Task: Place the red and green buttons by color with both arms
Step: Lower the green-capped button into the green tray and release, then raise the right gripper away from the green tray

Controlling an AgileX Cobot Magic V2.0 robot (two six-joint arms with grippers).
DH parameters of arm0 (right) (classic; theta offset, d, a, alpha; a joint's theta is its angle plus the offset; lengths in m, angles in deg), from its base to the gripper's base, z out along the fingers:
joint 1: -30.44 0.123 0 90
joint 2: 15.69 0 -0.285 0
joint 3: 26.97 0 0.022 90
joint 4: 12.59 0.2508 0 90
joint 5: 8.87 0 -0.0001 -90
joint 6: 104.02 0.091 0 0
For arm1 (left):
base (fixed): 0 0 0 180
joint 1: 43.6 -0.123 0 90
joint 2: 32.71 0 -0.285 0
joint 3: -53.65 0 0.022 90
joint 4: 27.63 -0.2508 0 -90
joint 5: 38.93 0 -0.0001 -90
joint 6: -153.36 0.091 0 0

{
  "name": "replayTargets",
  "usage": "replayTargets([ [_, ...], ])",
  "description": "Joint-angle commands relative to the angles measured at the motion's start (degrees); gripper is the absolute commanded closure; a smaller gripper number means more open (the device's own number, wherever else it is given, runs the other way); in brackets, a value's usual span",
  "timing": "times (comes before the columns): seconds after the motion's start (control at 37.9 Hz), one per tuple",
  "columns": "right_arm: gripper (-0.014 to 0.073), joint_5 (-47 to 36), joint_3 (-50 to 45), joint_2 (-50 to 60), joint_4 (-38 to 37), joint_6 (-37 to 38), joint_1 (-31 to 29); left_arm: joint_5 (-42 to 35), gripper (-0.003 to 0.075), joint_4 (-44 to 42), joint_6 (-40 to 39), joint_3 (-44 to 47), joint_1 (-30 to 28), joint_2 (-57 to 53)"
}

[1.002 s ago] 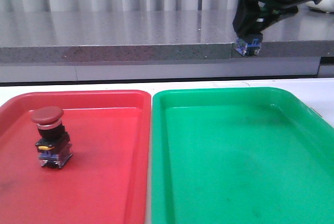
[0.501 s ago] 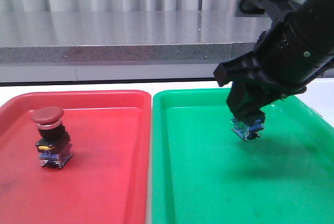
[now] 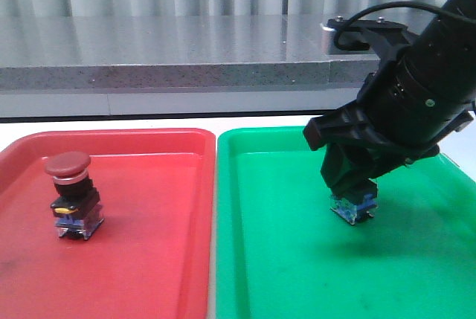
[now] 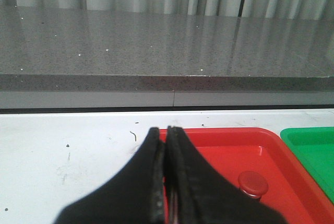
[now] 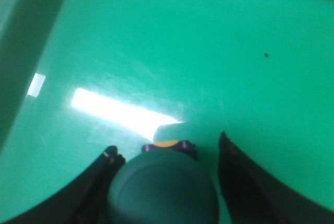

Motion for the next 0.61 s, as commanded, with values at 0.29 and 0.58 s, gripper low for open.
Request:
replayTargets([
  [0.29, 0.0083, 5.80, 12.17, 11.11, 0.12, -0.14, -1.53, -4.17, 0.0740, 0.26, -0.38, -1.49, -0.10, -0.86],
  [0.58, 0.0622, 12.72, 20.27, 13.65, -0.56, -0.14, -7.42, -4.17, 0.0740, 0.26, -0.38, -1.49, -0.10, -0.86],
])
